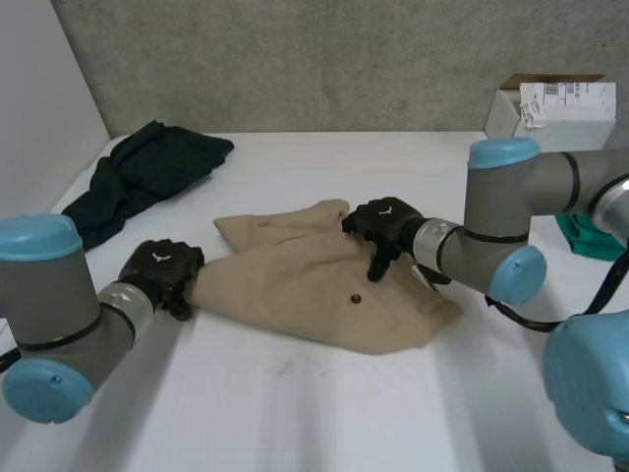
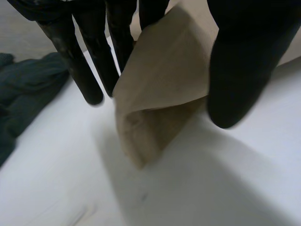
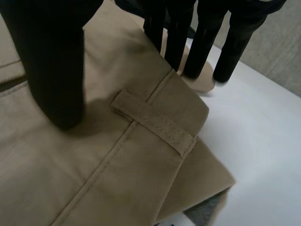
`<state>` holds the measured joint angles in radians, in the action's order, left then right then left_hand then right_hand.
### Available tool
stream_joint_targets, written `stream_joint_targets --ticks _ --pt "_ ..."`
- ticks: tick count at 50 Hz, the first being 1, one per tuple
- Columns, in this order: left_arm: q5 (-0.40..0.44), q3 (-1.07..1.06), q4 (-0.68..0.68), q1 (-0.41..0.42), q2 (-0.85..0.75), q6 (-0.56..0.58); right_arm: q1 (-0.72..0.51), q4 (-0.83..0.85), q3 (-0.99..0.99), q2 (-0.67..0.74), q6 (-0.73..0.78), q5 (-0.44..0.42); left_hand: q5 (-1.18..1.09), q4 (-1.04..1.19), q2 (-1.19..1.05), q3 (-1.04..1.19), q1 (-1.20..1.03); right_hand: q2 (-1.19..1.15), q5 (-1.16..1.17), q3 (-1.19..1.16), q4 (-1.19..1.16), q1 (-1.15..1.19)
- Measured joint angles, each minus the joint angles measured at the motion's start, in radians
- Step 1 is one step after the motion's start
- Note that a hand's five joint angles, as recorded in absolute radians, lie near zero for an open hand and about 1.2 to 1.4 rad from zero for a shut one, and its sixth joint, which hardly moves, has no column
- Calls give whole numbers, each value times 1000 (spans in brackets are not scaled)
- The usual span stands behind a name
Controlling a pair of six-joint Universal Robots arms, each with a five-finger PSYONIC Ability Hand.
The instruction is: Fold the laundry.
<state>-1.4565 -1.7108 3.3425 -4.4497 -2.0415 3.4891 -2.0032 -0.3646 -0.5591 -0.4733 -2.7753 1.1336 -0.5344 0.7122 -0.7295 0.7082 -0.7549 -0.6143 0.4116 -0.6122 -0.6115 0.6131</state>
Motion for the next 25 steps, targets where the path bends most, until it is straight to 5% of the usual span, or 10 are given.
stream_joint_targets --ticks 5,15,25 --pt "91 20 0 -18 -11 4 0 0 65 34 -56 -17 -444 450 -429 451 -374 -611 606 -615 -619 533" --pt "52 42 5 10 162 4 13 7 -158 -280 -44 -56 -459 484 -462 485 -376 -608 606 -612 -612 531" --pt "43 1 -6 123 362 5 66 -112 -660 -760 423 93 -459 484 -464 488 -376 -608 606 -612 -612 531"
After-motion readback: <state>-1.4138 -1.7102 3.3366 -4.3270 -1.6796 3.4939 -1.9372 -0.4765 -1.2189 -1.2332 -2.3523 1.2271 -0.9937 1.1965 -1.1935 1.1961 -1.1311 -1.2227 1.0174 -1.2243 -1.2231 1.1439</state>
